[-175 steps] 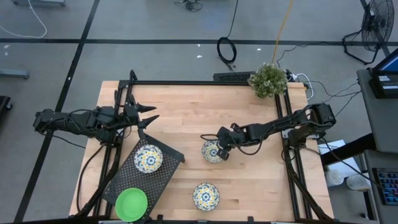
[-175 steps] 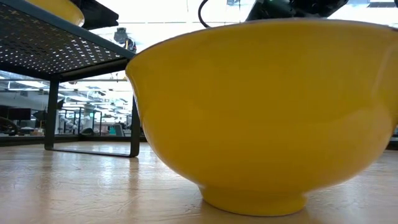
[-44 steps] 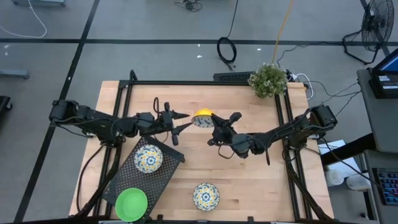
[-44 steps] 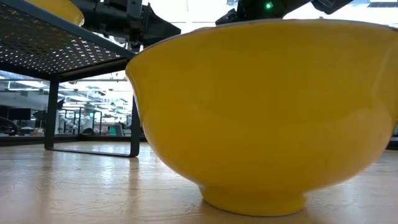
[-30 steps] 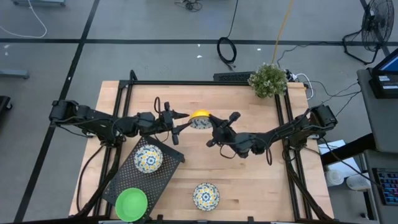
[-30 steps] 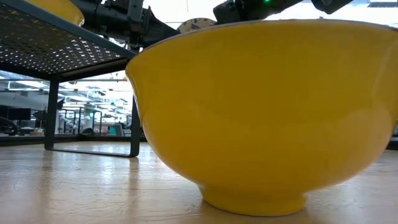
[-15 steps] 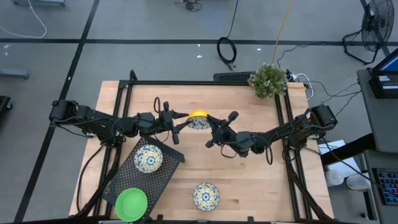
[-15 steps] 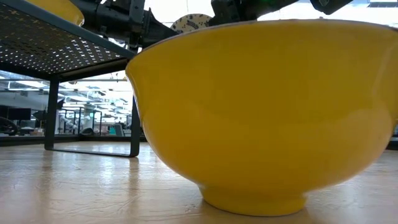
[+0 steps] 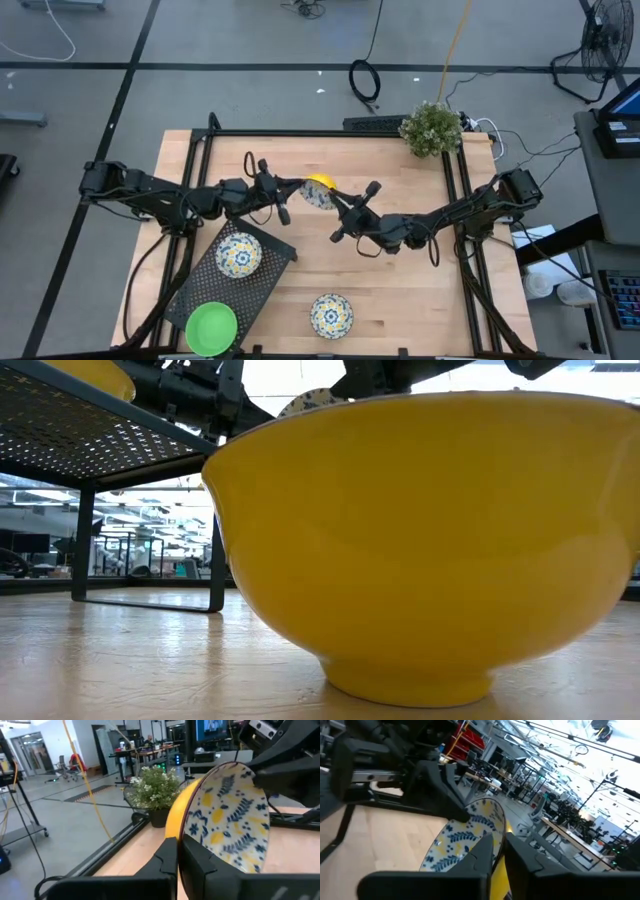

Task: Pick & Place Mini bowls
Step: Stack the top yellow patterned bowl on the yellow patterned bowl on the shelf, then stack the yellow patterned bowl on the yellow patterned bowls on the shelf

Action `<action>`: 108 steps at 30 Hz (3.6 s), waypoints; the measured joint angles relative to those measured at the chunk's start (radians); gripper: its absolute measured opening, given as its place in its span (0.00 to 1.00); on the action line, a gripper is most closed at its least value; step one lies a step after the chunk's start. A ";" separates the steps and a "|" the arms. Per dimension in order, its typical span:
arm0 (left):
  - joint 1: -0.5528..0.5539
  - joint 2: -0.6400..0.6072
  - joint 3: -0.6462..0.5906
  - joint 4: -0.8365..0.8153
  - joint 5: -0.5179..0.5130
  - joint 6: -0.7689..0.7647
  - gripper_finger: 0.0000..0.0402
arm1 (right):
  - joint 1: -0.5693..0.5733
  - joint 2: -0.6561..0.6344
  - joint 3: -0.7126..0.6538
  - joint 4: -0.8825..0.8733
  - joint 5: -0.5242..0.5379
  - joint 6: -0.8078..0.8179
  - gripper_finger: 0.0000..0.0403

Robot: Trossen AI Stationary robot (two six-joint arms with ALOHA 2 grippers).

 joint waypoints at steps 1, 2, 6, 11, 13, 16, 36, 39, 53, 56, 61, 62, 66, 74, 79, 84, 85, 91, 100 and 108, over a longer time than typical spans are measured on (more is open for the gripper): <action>-0.001 0.000 0.000 0.003 0.000 0.001 0.02 | 0.001 0.000 0.000 -0.004 0.001 0.007 0.08; -0.002 0.000 0.000 0.005 -0.001 0.007 0.02 | 0.004 0.000 -0.001 -0.011 0.002 0.016 0.10; -0.021 -0.013 0.000 0.014 -0.026 0.042 0.01 | 0.028 0.000 -0.001 -0.021 0.013 0.015 0.22; -0.051 -0.068 0.000 0.016 -0.038 0.054 0.01 | 0.068 -0.006 -0.003 0.017 0.016 0.012 0.41; -0.064 -0.096 0.000 0.013 -0.047 0.055 0.01 | 0.082 -0.007 -0.003 0.056 0.018 -0.015 0.47; -0.090 -0.148 0.000 -0.020 -0.079 0.062 0.01 | 0.103 -0.007 -0.003 0.089 0.023 -0.076 0.54; -0.268 -0.220 0.796 -1.696 -0.033 -0.470 0.01 | 0.117 -0.007 -0.003 0.111 0.178 -0.112 0.57; -0.268 -0.173 0.936 -1.922 0.123 -0.559 0.01 | 0.117 -0.007 -0.003 0.112 0.180 -0.112 0.56; -0.286 -0.120 1.033 -2.229 0.407 -0.532 0.01 | 0.117 -0.007 -0.002 0.112 0.223 -0.112 0.54; -0.287 -0.120 1.032 -2.222 0.412 -0.532 0.01 | 0.117 -0.007 -0.002 0.112 0.223 -0.112 0.54; -0.286 -0.120 0.969 -2.156 0.406 -0.517 0.01 | 0.117 -0.007 -0.002 0.115 0.223 -0.117 0.54; -0.286 -0.120 0.954 -2.158 0.414 -0.517 0.01 | 0.117 -0.007 -0.002 0.115 0.223 -0.117 0.54; -0.286 -0.121 0.893 -2.129 0.430 -0.532 0.02 | 0.117 -0.007 -0.002 0.115 0.223 -0.117 0.54; -0.297 -0.121 0.827 -2.098 0.429 -0.531 0.02 | 0.116 -0.007 -0.002 0.118 0.223 -0.118 0.53; -0.287 -0.121 0.782 -2.076 0.429 -0.525 0.01 | 0.116 -0.007 -0.002 0.119 0.223 -0.120 0.53; -0.268 -0.121 0.769 -2.063 0.422 -0.518 0.06 | 0.116 -0.007 -0.001 0.119 0.223 -0.118 0.52; -0.264 -0.121 0.769 -2.056 0.420 -0.509 0.08 | 0.116 -0.007 -0.001 0.119 0.223 -0.117 0.52; -0.256 -0.121 0.769 -2.043 0.419 -0.494 0.17 | 0.115 -0.007 -0.002 0.119 0.223 -0.117 0.52; -0.255 -0.138 0.772 -2.048 0.427 -0.458 0.19 | 0.119 -0.007 -0.001 0.119 0.223 -0.101 0.52; -0.255 -0.219 0.772 -1.857 0.357 -0.273 0.15 | 0.206 -0.008 0.057 -0.007 0.223 0.038 0.52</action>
